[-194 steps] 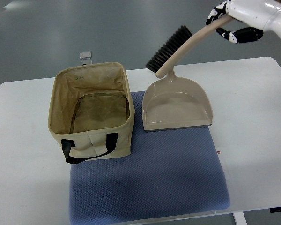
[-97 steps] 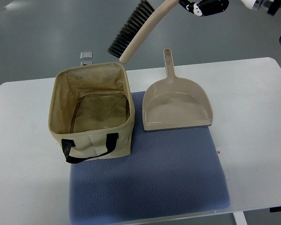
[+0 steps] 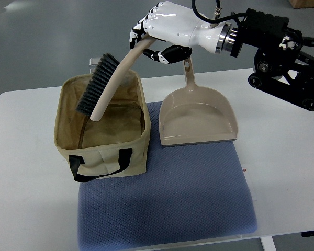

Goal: Put pink broom in yellow bag with right hand
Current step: 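Lower the brush bristles-first into the beige fabric bag, then open the right hand, release the brush, and withdraw upward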

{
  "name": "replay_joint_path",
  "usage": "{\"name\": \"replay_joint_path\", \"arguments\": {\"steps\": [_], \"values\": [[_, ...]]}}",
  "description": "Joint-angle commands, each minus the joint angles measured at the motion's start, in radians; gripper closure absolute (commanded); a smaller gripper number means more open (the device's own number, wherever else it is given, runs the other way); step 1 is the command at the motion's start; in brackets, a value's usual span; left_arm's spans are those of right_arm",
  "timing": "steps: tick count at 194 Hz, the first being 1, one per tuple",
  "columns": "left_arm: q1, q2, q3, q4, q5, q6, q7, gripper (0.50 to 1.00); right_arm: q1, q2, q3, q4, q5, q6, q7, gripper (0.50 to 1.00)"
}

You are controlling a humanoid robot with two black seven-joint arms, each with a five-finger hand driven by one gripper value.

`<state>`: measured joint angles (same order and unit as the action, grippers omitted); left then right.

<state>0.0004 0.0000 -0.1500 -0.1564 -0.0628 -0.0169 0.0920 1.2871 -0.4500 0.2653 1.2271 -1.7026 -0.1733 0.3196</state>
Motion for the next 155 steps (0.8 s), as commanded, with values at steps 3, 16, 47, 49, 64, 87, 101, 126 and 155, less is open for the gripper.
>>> {"name": "replay_joint_path", "arguments": {"steps": [3,16,47,49,64,87,101,126,155], "values": [[0.000,0.000,0.000,0.000,0.000,0.000,0.000,0.500,-0.028,0.008,0.011,0.000,0.011,-0.006,0.007,0.689],[0.000,0.000,0.000,0.000,0.000,0.000,0.000,0.500,-0.040,0.014,0.014,0.000,0.017,-0.006,0.012,0.638],[0.000,0.000,0.001,0.000,0.000,0.000,0.000,0.500,-0.071,0.008,0.048,0.000,0.032,-0.005,0.012,0.601],[0.000,0.000,0.000,0.000,0.000,0.000,0.000,0.500,-0.075,0.008,0.057,0.002,0.035,-0.005,0.012,0.601],[0.000,0.000,0.000,0.000,0.000,0.000,0.000,0.500,-0.121,0.008,0.129,0.000,0.054,0.009,0.010,0.601],[0.000,0.000,0.001,0.000,0.000,0.000,0.000,0.500,-0.202,0.001,0.250,0.000,0.089,0.075,0.010,0.601],[0.001,0.000,0.001,0.000,0.000,0.000,0.000,0.500,-0.250,-0.006,0.350,0.000,0.136,0.162,0.010,0.601],[0.000,0.000,0.000,0.000,0.000,0.000,0.000,0.500,-0.354,-0.006,0.552,-0.003,0.313,0.357,-0.001,0.601],[0.000,0.000,0.001,0.000,0.000,0.000,0.000,0.500,-0.471,-0.003,0.749,-0.027,0.501,0.595,-0.043,0.601]]}}
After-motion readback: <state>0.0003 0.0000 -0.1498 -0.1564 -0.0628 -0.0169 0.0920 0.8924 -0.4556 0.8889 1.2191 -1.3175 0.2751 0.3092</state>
